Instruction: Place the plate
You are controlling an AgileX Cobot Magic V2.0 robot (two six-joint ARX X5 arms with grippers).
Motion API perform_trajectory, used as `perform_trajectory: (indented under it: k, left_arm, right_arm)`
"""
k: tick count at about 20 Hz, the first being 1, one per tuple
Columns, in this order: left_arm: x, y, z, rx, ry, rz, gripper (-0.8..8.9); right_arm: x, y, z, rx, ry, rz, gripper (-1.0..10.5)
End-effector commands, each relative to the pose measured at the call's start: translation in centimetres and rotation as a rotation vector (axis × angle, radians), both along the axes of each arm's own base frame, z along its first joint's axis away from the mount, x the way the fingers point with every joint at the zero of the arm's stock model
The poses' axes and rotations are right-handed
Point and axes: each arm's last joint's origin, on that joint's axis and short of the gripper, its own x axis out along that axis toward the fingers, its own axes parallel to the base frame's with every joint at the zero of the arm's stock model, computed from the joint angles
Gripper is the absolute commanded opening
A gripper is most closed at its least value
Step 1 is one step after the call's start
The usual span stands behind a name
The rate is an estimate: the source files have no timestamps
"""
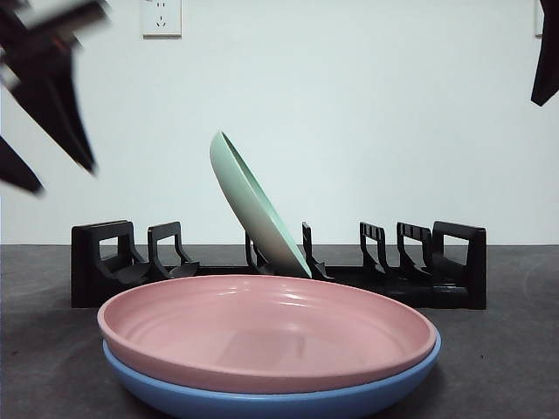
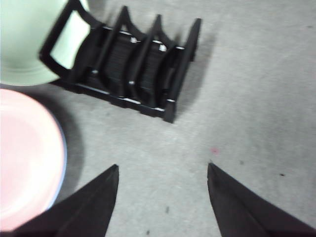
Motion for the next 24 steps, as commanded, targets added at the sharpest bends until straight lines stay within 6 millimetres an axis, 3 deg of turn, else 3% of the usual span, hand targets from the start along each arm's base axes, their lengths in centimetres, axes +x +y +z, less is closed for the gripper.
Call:
perform_trajectory:
  k: [1,7,11,15,18,24]
  left_arm:
    - [-1.7,2.2,2.5,0.111,-0.106,-0.065,2.29]
    - [-7.8,6.7,3.8,0.181,-0.175,-0.033,2.29]
    - [-9.3,7.4,4.0,0.161,-0.229,-0.020,2.27]
    - [-9.1,7.3,4.2,0.151,-0.251,-0.017,2.27]
    - [-9.1,7.3,4.2,0.150,-0.253,-0.017,2.27]
    - [-9.1,7.3,4.2,0.152,-0.250,-0.017,2.27]
  right_arm:
    - [0.0,0.2,0.2,0.024,0.003,0.018,2.8]
    - [0.0,0.4,0.2,0.095,0.029,0.051,2.8]
    - [1.7,2.2,1.1,0.304,0.128,0.113,2.8]
    - [5.8,6.3,3.8,0.361,0.169,0.212,2.8]
    - [9.4,10.1,4.7,0.401,0.216,0.295,2.8]
    - [15.4,16.6,2.8,0.397,0.235,0.372,2.8]
